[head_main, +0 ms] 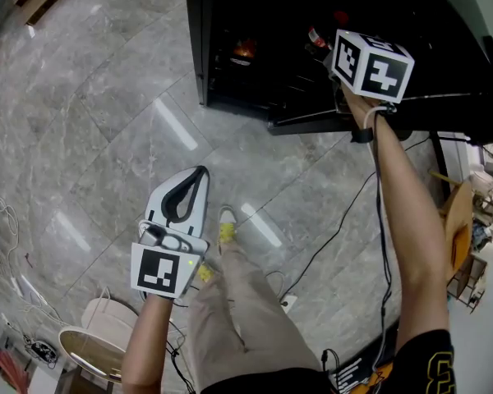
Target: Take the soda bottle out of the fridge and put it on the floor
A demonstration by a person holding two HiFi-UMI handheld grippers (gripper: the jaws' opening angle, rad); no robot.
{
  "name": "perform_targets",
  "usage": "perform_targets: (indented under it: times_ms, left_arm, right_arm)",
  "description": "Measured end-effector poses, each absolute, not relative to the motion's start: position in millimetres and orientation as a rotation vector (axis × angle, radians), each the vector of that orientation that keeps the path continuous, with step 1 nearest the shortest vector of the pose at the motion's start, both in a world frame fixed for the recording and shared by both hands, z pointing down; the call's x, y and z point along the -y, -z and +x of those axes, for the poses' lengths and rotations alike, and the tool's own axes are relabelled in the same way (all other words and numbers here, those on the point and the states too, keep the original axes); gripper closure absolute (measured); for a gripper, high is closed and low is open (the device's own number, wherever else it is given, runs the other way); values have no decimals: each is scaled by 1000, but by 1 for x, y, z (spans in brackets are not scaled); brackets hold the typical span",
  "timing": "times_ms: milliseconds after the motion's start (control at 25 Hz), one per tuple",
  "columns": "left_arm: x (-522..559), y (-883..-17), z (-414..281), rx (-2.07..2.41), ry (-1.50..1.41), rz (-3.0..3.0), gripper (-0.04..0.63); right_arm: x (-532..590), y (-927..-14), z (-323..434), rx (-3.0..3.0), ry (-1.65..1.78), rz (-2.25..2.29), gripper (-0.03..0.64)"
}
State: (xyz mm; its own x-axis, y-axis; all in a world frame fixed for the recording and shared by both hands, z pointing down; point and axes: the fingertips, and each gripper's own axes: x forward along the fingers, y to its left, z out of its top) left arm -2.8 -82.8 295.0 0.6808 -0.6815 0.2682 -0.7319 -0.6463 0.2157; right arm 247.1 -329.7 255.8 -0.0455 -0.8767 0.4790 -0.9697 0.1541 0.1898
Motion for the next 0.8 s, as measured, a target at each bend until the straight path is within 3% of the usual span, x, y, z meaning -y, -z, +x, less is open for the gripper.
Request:
perform_targets:
  times_ms: [360, 800]
  left_arm:
    - [72, -293, -8, 1114, -253, 2595, 578]
    - [50, -305, -30, 1143, -324, 2561, 580]
  right_arm:
    - [304, -253, 242, 2014, -334, 1750, 474]
    - [248, -263, 185, 2163, -378, 1574, 474]
